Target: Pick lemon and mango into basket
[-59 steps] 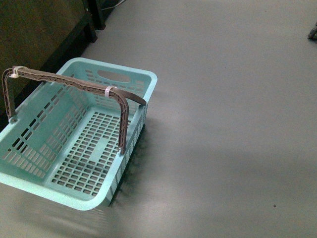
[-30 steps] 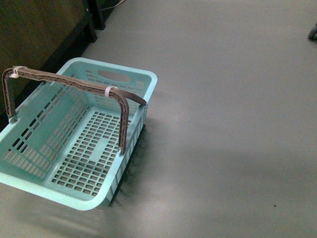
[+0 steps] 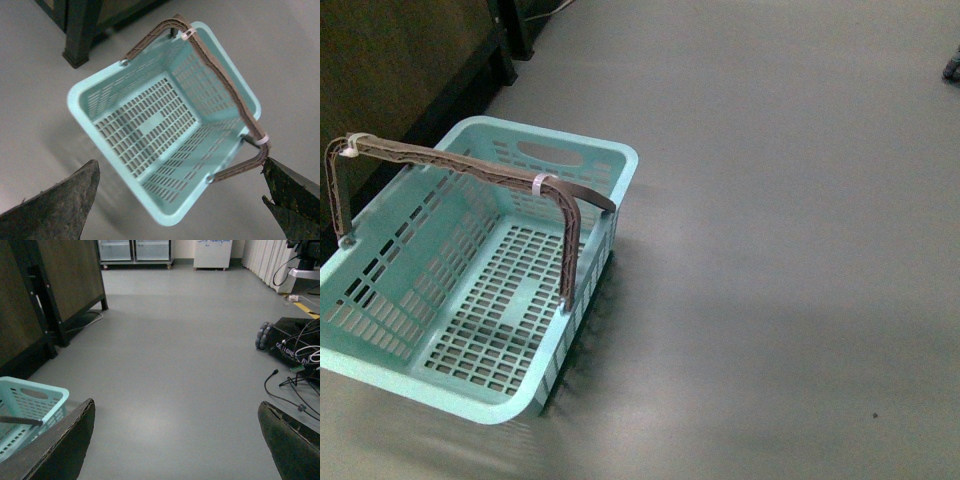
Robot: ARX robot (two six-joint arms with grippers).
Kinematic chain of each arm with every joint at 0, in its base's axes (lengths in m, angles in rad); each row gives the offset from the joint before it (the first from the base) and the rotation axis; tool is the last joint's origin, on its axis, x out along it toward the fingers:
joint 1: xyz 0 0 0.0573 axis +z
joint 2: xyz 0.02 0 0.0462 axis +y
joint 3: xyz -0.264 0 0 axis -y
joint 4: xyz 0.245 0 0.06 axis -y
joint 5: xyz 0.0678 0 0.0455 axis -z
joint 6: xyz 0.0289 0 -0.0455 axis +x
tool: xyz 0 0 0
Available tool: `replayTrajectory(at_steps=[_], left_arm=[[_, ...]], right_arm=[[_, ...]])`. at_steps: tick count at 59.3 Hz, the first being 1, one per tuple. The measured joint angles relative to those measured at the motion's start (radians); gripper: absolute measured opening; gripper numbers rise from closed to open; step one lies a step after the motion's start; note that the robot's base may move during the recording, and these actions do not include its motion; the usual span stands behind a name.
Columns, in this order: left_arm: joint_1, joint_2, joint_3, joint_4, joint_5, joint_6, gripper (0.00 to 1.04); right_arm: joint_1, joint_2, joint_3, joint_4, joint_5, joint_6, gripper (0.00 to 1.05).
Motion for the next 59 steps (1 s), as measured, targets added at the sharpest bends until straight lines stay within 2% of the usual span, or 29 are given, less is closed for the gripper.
replayTrajectory(at_steps=[8, 19, 24, 37, 59], left_arm=[[-0.032, 0.316, 0.068, 0.232, -0.006, -0.14, 0.98], [-0.092, 0.689, 0.185, 0.422, -0.052, -0.335, 0.98], [-0.129, 0.84, 0.261, 0.447, -0.101, -0.417, 0.98], [-0.188, 1.085, 0.468, 0.473, -0.155, -0.559, 0.98], [-0.226, 1.362, 0.774, 0.443, -0.191, -0.587, 0.98]], right_arm=[[0.0, 0.0, 0.0, 0.0, 0.0, 0.0, 0.96], [0.0, 0.0, 0.0, 0.0, 0.0, 0.0, 0.96], [0.0, 0.0, 0.0, 0.0, 0.0, 0.0, 0.96], [0.0, 0.0, 0.0, 0.0, 0.0, 0.0, 0.96], [0.0, 0.0, 0.0, 0.0, 0.0, 0.0, 0.96]])
